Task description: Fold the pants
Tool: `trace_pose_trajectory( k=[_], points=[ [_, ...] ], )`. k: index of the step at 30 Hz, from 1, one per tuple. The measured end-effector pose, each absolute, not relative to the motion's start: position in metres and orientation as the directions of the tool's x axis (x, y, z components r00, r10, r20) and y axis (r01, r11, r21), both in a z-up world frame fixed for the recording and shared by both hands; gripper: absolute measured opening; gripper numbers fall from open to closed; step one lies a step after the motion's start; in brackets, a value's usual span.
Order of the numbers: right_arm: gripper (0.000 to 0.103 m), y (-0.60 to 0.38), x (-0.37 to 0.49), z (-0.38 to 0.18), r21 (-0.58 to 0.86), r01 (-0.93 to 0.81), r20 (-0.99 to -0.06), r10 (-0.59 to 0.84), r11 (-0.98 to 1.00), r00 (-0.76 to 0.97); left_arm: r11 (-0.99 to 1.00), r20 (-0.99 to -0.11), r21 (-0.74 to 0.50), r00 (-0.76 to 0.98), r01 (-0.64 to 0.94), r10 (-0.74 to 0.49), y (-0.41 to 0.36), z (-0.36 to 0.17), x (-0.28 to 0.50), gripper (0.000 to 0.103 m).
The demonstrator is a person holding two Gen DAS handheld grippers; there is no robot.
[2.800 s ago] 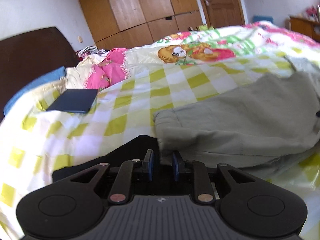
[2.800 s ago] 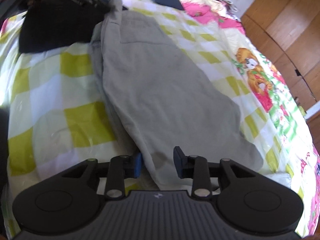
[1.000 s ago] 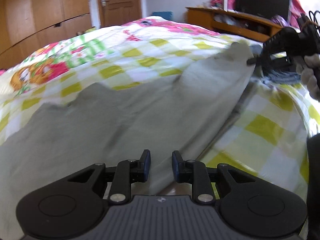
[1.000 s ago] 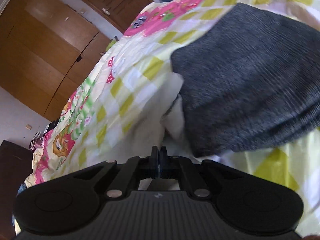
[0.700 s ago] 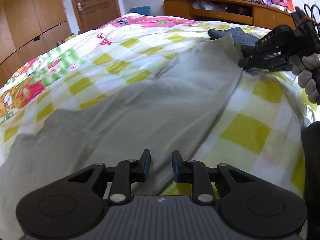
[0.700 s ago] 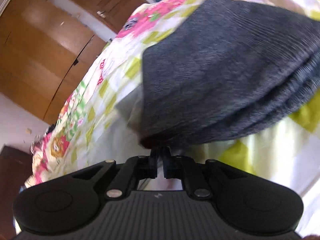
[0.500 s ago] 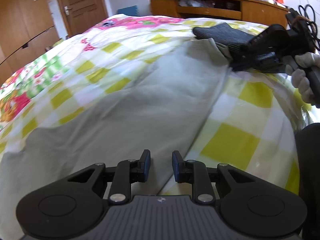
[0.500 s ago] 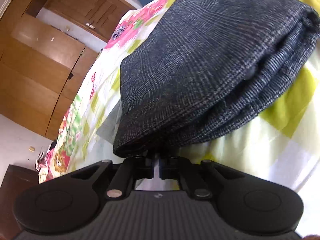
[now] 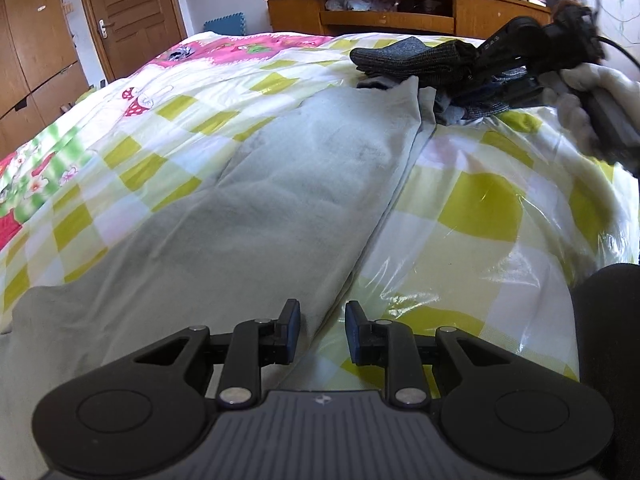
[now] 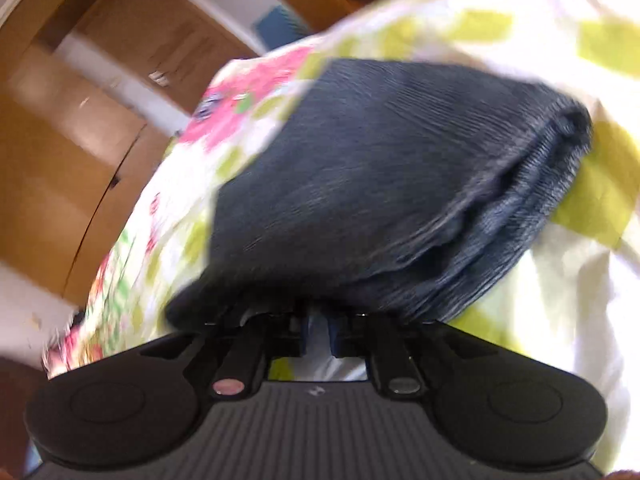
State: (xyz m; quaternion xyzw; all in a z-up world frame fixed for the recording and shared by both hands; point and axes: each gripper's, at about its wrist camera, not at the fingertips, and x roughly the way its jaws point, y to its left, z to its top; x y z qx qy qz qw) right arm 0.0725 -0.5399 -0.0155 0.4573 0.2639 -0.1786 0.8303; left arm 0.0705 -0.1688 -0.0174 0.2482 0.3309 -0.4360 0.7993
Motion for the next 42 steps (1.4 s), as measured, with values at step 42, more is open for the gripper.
trace_pose_trajectory(
  k=[42],
  points=[
    [0.003, -0.500, 0.054, -0.010, 0.775, 0.456, -0.526, 0.048, 0.438, 0.849, 0.518, -0.706, 0.053, 0.399, 0.854, -0.585, -0.173, -0.013, 0.064, 0.043]
  ],
)
